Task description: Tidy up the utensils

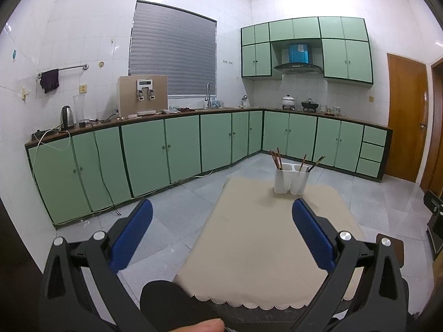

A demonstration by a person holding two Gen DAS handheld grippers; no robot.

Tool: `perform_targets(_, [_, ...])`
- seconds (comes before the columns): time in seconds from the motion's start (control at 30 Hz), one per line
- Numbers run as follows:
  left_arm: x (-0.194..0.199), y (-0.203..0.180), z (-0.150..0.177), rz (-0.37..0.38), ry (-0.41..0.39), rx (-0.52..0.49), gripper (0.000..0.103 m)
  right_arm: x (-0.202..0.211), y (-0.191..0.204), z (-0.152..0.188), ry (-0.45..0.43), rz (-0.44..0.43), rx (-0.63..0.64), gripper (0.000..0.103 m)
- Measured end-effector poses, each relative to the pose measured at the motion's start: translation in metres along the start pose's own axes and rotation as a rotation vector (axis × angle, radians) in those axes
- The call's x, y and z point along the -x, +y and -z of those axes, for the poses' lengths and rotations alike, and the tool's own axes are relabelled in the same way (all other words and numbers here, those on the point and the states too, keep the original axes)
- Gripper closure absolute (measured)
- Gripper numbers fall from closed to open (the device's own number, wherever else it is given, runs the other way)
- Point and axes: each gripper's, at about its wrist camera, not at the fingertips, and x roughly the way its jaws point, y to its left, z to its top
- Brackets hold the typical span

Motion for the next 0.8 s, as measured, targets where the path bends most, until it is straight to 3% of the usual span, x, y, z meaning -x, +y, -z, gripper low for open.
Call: perform_targets(0.8, [0.0086, 0.0040, -0.0010, -0.051, -0.044, 0.007, 0.005, 0.0017, 0.0008, 0.0032, 0.000, -0.002, -0.010, 0.006])
